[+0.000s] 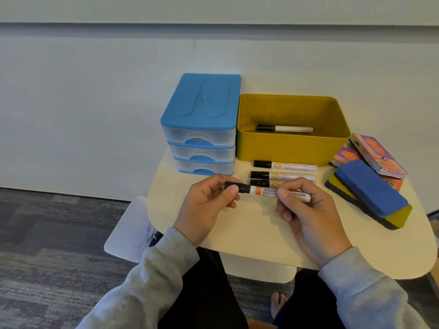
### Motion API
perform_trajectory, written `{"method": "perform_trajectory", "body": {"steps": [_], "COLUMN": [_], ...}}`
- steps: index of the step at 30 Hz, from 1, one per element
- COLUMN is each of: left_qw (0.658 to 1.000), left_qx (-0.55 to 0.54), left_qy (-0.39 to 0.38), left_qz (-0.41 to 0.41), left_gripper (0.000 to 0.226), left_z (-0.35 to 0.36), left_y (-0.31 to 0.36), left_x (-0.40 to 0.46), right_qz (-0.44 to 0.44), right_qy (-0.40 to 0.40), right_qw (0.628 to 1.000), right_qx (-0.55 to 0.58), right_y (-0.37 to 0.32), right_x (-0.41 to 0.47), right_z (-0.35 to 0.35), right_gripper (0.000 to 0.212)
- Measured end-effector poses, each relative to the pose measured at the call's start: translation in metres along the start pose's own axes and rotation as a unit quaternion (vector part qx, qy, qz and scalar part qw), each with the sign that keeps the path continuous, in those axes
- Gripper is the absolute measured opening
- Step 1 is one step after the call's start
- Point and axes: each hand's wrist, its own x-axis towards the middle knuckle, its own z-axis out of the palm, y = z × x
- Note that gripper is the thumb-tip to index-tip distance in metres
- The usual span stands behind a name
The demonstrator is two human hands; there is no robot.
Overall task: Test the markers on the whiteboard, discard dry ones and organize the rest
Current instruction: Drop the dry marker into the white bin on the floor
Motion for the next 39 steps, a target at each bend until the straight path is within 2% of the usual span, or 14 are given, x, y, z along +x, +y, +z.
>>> {"method": "perform_trajectory", "body": {"steps": [8, 19, 25, 29, 35, 39], "left_qw": [1.0, 0.999, 0.998, 0.996, 0.988, 0.989], "left_qx": [-0.012, -0.026, -0.051, -0.078, -0.141, -0.128], "left_qy": [0.005, 0.015, 0.018, 0.03, 0.06, 0.074], "left_qz": [-0.009, -0.024, -0.032, -0.04, -0.017, 0.006], "left_gripper": [0.016, 0.016, 0.016, 0.015, 0.031, 0.026], "left_z": [0.001, 0.0, -0.001, -0.001, -0.008, -0.016], "left_y": [0.0, 0.001, 0.001, 0.002, 0.013, 0.027], "left_x": [0.001, 0.002, 0.002, 0.003, -0.002, 0.001], "right_qz": [0.002, 0.059, 0.073, 0.097, 0.143, 0.165], "right_qy": [-0.028, -0.027, -0.022, -0.015, -0.012, -0.017], "right_qw": [0.995, 0.994, 0.99, 0.993, 0.989, 0.983], "right_qx": [-0.098, -0.087, -0.118, -0.064, 0.032, 0.079], "right_y": [-0.003, -0.008, -0.01, -0.013, -0.02, -0.026], "right_x": [0.004, 0.007, 0.008, 0.008, 0.007, 0.012], "right_z": [-0.002, 0.002, 0.004, 0.009, 0.03, 0.044], "right_gripper": [0.017, 0.015, 0.022, 0.021, 0.026, 0.029]}}
